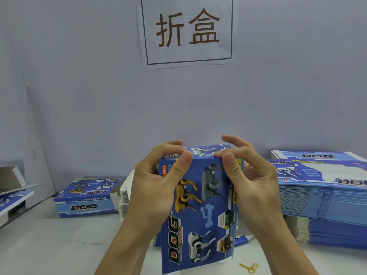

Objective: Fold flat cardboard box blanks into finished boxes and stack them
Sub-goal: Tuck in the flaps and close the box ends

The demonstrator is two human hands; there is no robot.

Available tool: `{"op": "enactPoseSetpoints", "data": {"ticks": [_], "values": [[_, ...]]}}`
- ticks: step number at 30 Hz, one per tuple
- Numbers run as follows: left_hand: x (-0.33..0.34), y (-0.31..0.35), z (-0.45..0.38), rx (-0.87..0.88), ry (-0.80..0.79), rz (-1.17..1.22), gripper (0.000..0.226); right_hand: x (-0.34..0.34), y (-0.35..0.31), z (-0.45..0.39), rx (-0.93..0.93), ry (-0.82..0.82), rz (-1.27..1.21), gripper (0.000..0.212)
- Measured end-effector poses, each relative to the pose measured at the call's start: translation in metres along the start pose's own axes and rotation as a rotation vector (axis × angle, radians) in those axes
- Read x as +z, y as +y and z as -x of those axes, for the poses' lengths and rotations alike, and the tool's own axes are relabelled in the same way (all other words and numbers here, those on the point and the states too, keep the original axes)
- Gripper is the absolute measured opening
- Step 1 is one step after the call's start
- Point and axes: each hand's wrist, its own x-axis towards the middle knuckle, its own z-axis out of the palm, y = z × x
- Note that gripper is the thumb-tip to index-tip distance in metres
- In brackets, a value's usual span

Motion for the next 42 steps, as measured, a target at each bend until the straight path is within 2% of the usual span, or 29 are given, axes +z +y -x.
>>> {"op": "enactPoseSetpoints", "data": {"ticks": [2, 3, 5, 7, 8, 9, 10, 12, 13, 14, 15, 17, 20, 22, 26, 29, 30, 32, 34, 38, 40, 42], "values": [[-0.002, 0.0, -0.002, 0.023, 0.063, -0.015, 0.019, 0.002, -0.001, 0.0, 0.006, -0.046, 0.033, 0.016], [-0.003, -0.001, -0.004, 0.046, 0.151, -0.018, 0.02, 0.003, -0.002, 0.0, 0.011, -0.073, 0.072, 0.026], [-0.012, -0.002, -0.012, 0.069, 0.455, 0.088, 0.02, 0.006, 0.0, 0.0, -0.017, -0.023, 0.208, 0.042], [-0.029, -0.003, -0.019, 0.07, 0.722, 0.312, 0.018, 0.012, 0.004, 0.001, -0.133, 0.152, 0.399, 0.032], [-0.038, -0.005, -0.021, 0.058, 0.807, 0.392, 0.019, 0.014, 0.004, 0.001, -0.189, 0.236, 0.512, 0.019], [-0.045, -0.007, -0.021, 0.031, 0.868, 0.428, 0.021, 0.015, 0.004, 0.002, -0.154, 0.249, 0.604, 0.014], [-0.049, -0.009, -0.021, -0.005, 0.907, 0.443, 0.023, 0.017, 0.004, 0.001, -0.02, 0.169, 0.657, 0.033], [-0.047, -0.01, -0.02, -0.066, 0.929, 0.461, 0.028, 0.021, 0.003, 0.003, 0.49, -0.163, 0.632, 0.071], [-0.041, -0.011, -0.018, -0.093, 0.913, 0.474, 0.03, 0.025, 0.004, 0.005, 0.721, -0.282, 0.519, 0.079], [-0.034, -0.013, -0.016, -0.131, 0.873, 0.48, 0.032, 0.03, 0.005, 0.007, 0.851, -0.325, 0.377, 0.088], [-0.026, -0.016, -0.013, -0.185, 0.804, 0.478, 0.034, 0.034, 0.007, 0.008, 0.875, -0.272, 0.228, 0.098], [-0.009, -0.021, -0.008, -0.319, 0.574, 0.46, 0.05, 0.037, 0.01, 0.008, 0.762, -0.034, -0.023, 0.103], [-0.002, -0.019, -0.004, -0.446, 0.341, 0.45, 0.08, 0.024, 0.004, -0.001, 0.59, 0.219, -0.208, 0.087], [-0.006, -0.016, -0.007, -0.475, 0.227, 0.355, 0.085, 0.012, -0.004, -0.006, 0.551, 0.282, -0.231, 0.074], [-0.01, -0.012, -0.008, -0.466, 0.093, 0.084, 0.077, -0.005, -0.008, -0.01, 0.519, 0.32, -0.126, 0.054], [-0.013, -0.007, -0.008, -0.286, 0.14, -0.331, 0.072, -0.02, -0.016, -0.013, 0.37, 0.381, -0.02, 0.026], [-0.016, -0.005, -0.008, -0.208, 0.168, -0.389, 0.071, -0.025, -0.021, -0.015, 0.32, 0.378, 0.036, 0.026], [-0.02, 0.002, -0.01, -0.082, 0.201, -0.365, 0.061, -0.033, -0.03, -0.018, 0.244, 0.292, 0.183, 0.029], [-0.024, 0.008, -0.011, 0.0, 0.18, -0.333, 0.055, -0.035, -0.036, -0.018, 0.221, 0.117, 0.252, 0.037], [-0.029, 0.019, -0.007, -0.08, -0.088, -0.309, 0.083, -0.025, -0.035, -0.012, 0.257, -0.205, 0.215, 0.086], [-0.029, 0.021, -0.006, -0.088, -0.161, -0.274, 0.076, -0.016, -0.036, -0.007, 0.217, -0.35, 0.185, 0.082], [-0.029, 0.02, -0.006, -0.044, -0.154, -0.262, 0.071, -0.012, -0.036, -0.006, 0.197, -0.411, 0.174, 0.079]]}}
